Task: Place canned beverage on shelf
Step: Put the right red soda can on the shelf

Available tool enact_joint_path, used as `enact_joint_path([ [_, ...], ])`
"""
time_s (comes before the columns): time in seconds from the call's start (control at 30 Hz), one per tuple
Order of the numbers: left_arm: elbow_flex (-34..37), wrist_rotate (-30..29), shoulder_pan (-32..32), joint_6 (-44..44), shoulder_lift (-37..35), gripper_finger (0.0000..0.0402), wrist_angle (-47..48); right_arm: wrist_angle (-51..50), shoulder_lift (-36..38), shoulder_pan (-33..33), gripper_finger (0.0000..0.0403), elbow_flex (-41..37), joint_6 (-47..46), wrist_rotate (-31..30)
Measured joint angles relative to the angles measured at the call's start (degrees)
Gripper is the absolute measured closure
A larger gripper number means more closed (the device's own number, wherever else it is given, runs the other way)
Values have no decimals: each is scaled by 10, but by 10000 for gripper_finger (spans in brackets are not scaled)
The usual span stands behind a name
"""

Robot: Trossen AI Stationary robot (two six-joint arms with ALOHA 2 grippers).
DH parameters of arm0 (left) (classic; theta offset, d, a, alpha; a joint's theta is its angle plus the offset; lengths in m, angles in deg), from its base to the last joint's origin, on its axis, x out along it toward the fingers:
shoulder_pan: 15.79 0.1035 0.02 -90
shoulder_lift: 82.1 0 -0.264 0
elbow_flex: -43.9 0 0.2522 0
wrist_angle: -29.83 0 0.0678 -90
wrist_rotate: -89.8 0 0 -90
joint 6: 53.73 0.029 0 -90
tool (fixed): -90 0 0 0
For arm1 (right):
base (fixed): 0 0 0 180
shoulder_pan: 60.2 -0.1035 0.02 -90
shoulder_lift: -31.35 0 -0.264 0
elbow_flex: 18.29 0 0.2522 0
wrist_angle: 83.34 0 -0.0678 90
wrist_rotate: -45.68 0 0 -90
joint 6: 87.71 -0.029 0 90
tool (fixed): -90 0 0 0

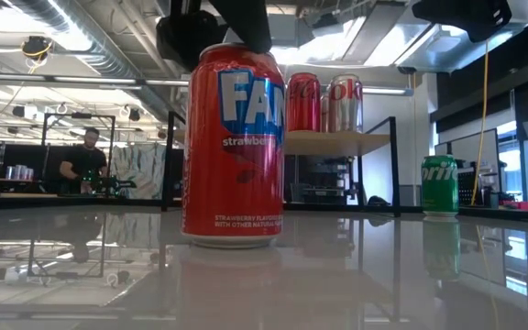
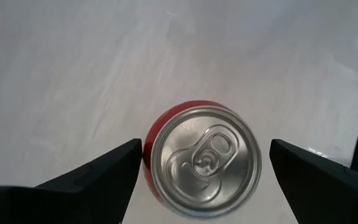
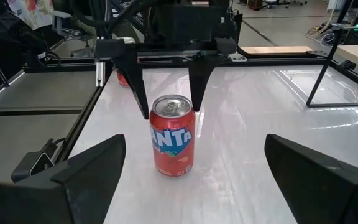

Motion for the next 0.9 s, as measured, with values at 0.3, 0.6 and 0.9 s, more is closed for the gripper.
enact_joint_path([
  [0.3,0,15,2,11,29,58,-11,0,0,0,22,0,0,0],
  [0.6,0,13,3,24,30,63,-10,0,0,0,22,0,0,-3],
  [0.9,0,19,3,100,30,121,-12,0,0,0,22,0,0,-3],
])
